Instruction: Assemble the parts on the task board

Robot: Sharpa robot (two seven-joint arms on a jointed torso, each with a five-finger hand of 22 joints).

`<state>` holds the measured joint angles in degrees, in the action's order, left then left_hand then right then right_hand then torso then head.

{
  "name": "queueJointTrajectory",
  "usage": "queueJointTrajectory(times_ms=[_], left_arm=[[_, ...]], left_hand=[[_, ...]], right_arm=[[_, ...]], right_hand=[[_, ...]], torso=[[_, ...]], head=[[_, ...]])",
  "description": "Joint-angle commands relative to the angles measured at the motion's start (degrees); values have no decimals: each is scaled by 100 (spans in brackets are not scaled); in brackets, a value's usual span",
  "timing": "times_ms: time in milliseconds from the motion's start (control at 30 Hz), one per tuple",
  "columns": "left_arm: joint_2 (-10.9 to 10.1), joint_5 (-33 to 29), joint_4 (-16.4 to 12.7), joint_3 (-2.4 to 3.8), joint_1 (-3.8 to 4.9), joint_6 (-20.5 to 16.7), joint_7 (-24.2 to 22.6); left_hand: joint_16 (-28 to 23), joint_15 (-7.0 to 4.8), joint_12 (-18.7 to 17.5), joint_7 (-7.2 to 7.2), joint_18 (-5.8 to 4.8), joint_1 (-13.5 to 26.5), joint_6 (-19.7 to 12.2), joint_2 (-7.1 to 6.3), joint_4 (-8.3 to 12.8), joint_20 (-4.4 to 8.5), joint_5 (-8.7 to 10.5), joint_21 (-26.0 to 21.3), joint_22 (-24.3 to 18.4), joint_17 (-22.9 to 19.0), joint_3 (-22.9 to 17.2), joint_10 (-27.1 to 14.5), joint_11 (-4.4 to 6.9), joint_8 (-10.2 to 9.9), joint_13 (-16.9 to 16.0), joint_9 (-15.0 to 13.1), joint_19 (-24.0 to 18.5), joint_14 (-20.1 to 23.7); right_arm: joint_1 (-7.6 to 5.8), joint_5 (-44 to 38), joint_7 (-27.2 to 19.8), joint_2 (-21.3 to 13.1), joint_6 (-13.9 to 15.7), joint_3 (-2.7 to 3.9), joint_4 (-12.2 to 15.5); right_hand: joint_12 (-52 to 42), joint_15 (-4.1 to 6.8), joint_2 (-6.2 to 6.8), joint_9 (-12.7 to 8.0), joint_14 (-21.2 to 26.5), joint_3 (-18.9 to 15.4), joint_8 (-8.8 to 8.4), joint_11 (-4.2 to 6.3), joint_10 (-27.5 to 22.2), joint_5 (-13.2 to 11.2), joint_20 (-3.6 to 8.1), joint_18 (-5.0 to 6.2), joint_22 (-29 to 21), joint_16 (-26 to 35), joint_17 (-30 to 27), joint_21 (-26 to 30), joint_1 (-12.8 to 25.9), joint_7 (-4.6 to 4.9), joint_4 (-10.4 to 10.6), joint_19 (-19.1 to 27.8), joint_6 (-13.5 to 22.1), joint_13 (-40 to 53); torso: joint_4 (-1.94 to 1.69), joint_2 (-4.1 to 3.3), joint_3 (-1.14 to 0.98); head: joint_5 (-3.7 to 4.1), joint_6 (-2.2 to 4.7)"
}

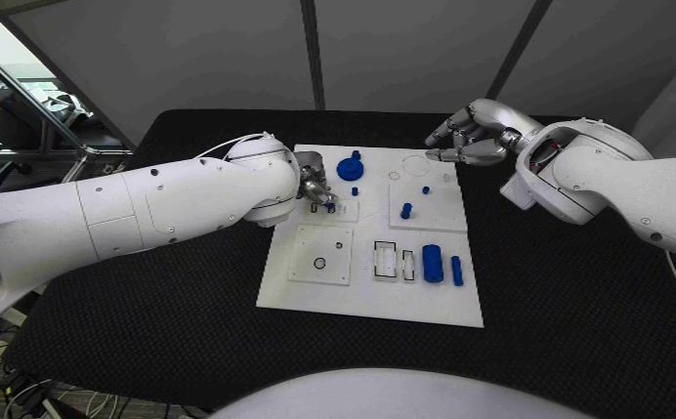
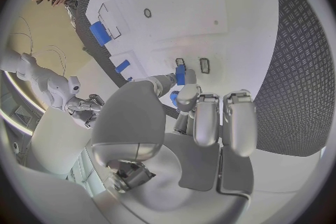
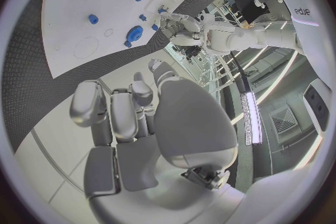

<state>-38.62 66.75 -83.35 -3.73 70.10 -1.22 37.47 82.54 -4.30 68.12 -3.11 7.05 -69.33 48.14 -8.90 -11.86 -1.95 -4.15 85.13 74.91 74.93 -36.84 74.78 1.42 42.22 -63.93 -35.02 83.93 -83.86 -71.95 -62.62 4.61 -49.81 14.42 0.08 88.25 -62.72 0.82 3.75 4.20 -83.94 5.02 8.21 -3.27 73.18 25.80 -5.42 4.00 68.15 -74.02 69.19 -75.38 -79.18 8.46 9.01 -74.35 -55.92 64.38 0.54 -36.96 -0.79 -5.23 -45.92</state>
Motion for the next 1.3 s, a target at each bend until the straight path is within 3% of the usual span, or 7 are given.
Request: queueJointTrajectory(times_ms=[33, 1300], left_arm=[[-10, 79, -8, 2, 0, 208, 127], [-2, 67, -27, 3, -46, 394, 126]], left_hand=[[-33, -34, 27, 28, -541, 41, -15, 36, 811, 20, -17, 22, 873, 631, -831, 39, -10, 24, -13, -8, 241, -369], [-34, -36, 19, 33, -545, 118, -7, 22, 818, 22, -33, 33, 891, 632, -865, 38, -8, 49, 2, -26, 250, -369]], right_arm=[[-11, -26, -38, 8, -51, 5, -1], [-10, -26, -27, 38, -102, 5, -30]], right_hand=[[28, 23, 10, -9, -181, -4, 36, 7, -22, 27, 7, 100, 3, 20, -1, 16, -12, -9, 24, -35, 39, 0], [34, 26, 5, -8, -181, 28, 48, 11, -28, 97, 9, 101, 2, 33, -5, 22, -20, -12, 47, -39, 33, -11]], torso=[[1, 2, -1], [0, -2, -3]], head=[[-9, -2], [-46, -40]])
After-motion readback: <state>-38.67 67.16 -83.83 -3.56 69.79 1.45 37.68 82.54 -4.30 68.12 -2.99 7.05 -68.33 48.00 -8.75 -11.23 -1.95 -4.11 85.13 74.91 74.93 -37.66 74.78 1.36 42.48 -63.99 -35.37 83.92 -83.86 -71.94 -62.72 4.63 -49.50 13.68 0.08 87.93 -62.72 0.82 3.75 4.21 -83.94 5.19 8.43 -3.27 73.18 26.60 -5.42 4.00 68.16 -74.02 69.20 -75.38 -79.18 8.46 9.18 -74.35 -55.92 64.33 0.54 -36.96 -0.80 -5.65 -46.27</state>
